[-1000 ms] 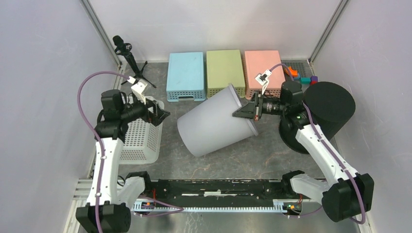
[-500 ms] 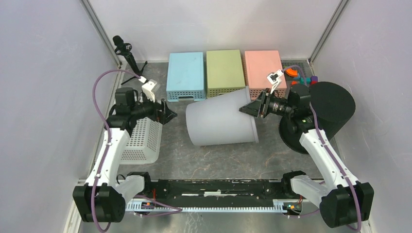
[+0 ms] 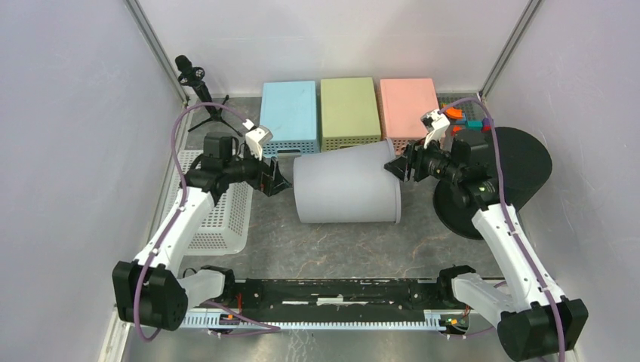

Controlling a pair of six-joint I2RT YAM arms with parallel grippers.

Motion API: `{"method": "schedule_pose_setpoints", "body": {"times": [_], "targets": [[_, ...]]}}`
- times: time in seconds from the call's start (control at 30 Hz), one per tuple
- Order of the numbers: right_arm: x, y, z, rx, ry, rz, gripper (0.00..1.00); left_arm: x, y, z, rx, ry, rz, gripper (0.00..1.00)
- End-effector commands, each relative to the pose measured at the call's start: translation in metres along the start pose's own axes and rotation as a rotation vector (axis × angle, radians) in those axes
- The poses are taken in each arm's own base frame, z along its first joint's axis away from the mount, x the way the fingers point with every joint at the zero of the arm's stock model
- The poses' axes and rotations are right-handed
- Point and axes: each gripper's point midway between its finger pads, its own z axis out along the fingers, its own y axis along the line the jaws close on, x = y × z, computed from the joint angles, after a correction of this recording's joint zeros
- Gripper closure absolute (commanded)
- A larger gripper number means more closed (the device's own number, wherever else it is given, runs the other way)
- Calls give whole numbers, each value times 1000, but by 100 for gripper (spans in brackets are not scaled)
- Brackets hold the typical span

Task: Turn the large container upside down
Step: Turn the container upside down at the center of the board.

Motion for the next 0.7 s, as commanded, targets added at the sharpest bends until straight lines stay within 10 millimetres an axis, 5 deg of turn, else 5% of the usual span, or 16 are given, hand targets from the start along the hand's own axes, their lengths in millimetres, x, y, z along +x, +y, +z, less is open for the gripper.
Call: {"method": "schedule_pose_setpoints", "body": {"times": [0.0, 0.2, 0.47, 0.67], "targets": [[-27, -7, -16, 95, -54, -130, 41, -41, -12, 6, 78, -89, 25, 0], [-21, -18, -18, 144, -18, -171, 44, -58, -36, 14, 237, -120, -2, 0], [-10, -30, -11, 175, 17, -205, 57, -51, -49, 25, 320, -95, -46, 0], [-17, -21, -12, 173, 28, -257, 54, -47, -53, 32, 333, -77, -46, 0]]}}
